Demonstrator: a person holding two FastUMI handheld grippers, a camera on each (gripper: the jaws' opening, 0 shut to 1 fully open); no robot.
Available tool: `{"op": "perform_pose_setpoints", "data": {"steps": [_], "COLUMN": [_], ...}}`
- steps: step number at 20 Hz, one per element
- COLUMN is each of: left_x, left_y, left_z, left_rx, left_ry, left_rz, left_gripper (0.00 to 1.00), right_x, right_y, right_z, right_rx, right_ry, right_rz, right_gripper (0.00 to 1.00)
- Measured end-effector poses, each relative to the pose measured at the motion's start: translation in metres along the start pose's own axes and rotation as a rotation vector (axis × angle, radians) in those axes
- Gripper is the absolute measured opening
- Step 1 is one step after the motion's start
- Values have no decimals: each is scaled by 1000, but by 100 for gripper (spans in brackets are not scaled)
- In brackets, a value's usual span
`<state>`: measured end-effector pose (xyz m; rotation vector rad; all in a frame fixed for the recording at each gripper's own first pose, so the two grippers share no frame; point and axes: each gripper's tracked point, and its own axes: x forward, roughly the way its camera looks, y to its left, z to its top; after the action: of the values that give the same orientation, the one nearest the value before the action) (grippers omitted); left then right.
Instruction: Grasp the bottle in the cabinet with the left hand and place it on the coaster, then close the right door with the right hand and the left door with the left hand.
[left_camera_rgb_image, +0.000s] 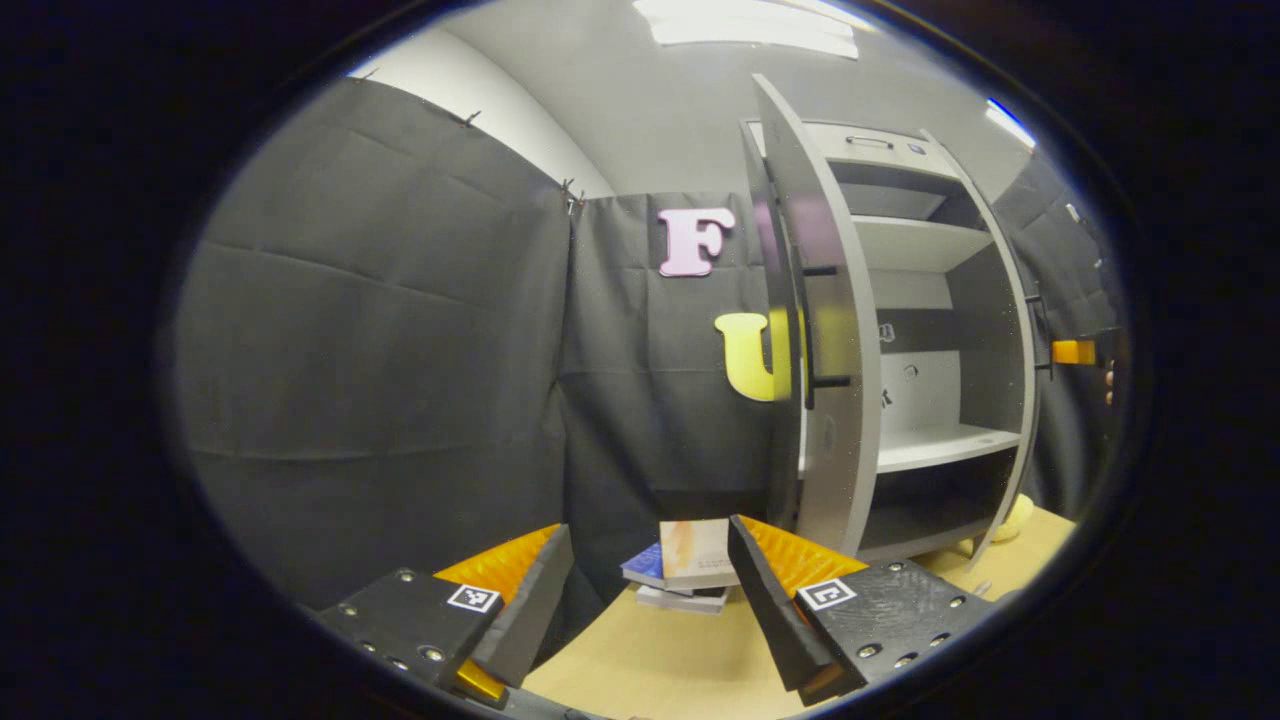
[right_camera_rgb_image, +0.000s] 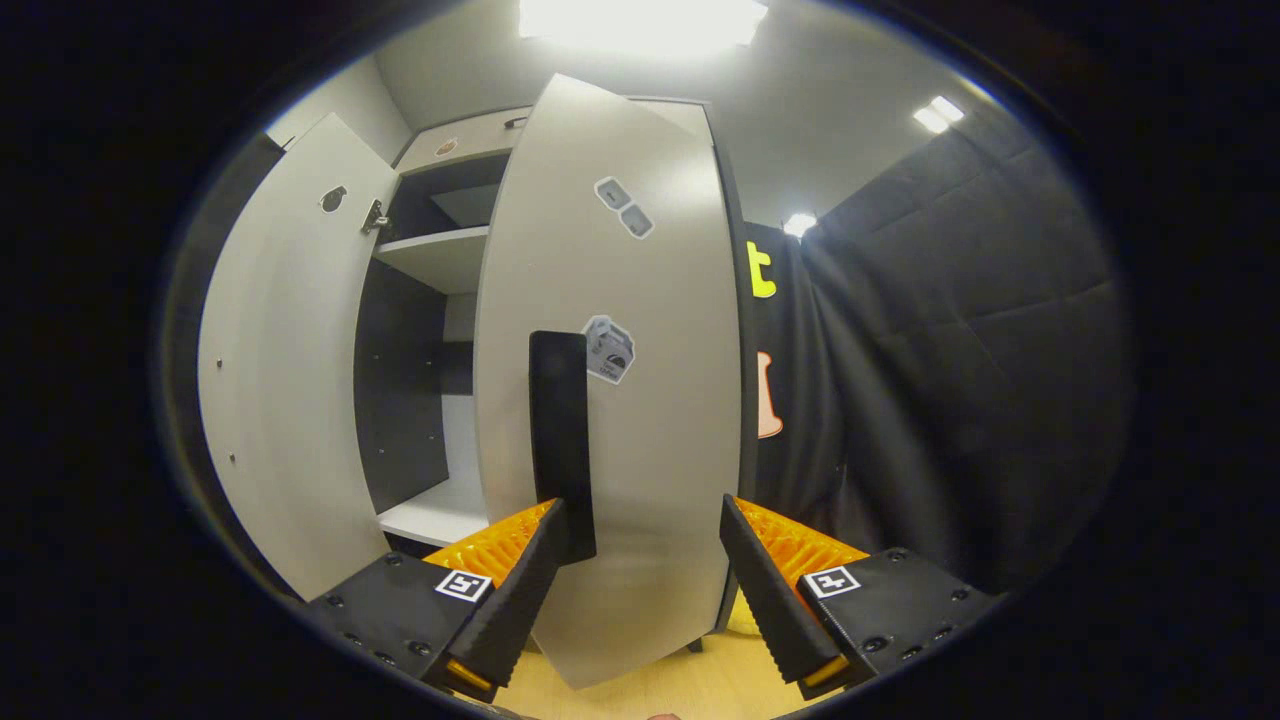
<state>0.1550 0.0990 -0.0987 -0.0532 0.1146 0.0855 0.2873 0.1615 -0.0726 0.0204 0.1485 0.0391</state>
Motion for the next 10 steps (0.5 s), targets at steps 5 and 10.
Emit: {"op": "perform_pose_setpoints", "data": {"steps": [5, 10], "left_x": [2, 24], "left_y": [10, 4], "left_z": [12, 47], "left_rx": [21, 11], "left_ry": [-3, -12], "left_rz": [10, -29], "left_gripper": [92, 99], "right_x": [-6, -31], "right_y": [1, -11], "right_z": [1, 4], "right_rx": [32, 24], "right_ry": [15, 8], "right_rz": [22, 31], "right_gripper": [96, 96]}}
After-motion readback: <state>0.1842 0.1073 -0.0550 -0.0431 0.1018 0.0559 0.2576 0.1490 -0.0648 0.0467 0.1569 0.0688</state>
